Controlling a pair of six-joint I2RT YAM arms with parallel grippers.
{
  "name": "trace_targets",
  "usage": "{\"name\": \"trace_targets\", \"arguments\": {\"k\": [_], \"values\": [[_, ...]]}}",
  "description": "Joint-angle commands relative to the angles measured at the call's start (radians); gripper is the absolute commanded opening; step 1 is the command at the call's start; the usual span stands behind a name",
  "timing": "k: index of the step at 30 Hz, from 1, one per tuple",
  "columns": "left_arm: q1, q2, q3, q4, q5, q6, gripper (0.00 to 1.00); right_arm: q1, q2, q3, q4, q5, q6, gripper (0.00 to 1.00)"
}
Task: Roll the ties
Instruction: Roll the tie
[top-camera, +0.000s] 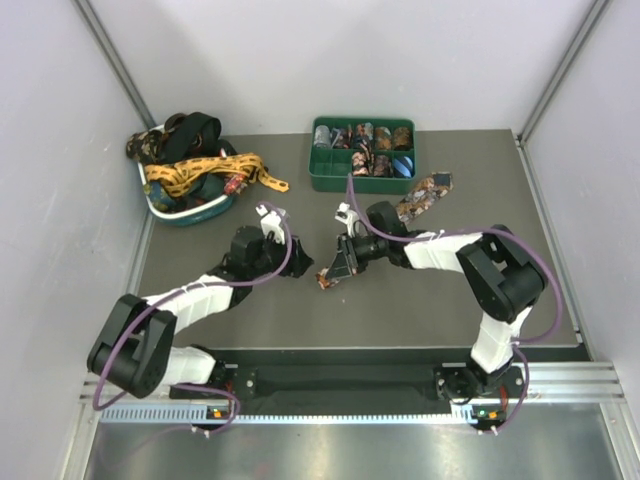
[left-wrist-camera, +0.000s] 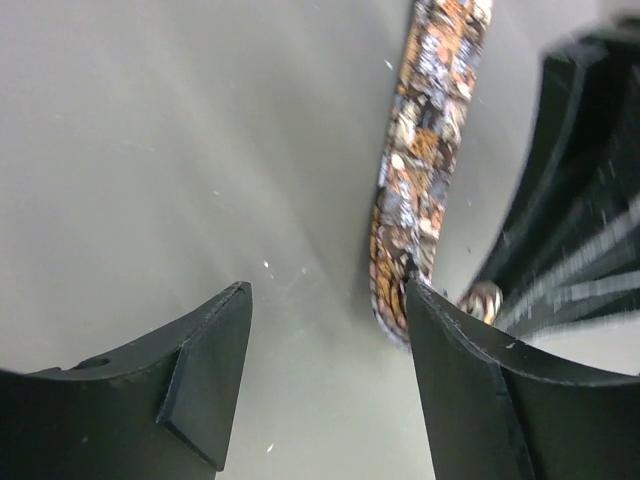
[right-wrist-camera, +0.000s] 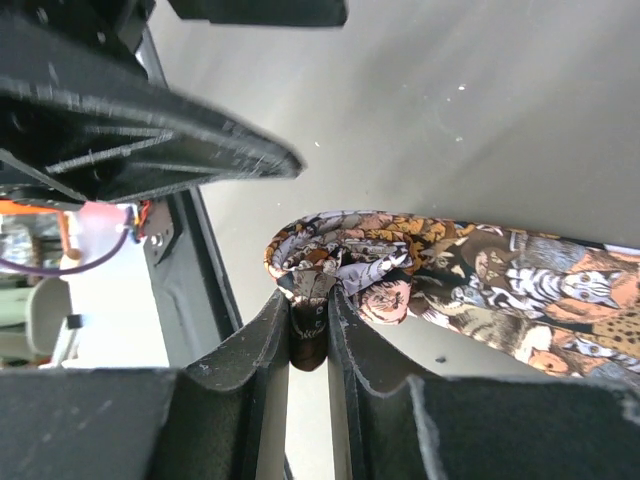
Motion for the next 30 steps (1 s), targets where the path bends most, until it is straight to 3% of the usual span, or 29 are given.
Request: {"name": "trace_targets", "arguments": {"k": [1, 10, 16, 20, 30], "values": [[0.005, -0.044, -0.042, 0.152, 0.074, 0.064, 0.68, -0.032, 0.017, 0.005, 0.081, -0.095, 0.018, 0.17], [-0.052, -0.116, -0.212, 0.417, 0.228, 0.275, 0.67, -0.054, 0.044, 0.023, 0.052, -0.095, 0.015, 0.16], [-0.116, -0.009, -0.137, 0.372, 0.289, 0.364, 0.67, -0.058, 0.05, 0.028, 0.055, -0.099, 0.016, 0.15], [-0.191, 0.045, -0.06, 0.28, 0.234, 0.458, 0.67, -0.058, 0.055, 0.028, 0.059, -0.099, 0.017, 0.15], [-0.25, 0.11, 0.018, 0.169, 0.084, 0.536, 0.65, -0.057, 0.04, 0.033, 0.078, -0.099, 0.058, 0.15]]}}
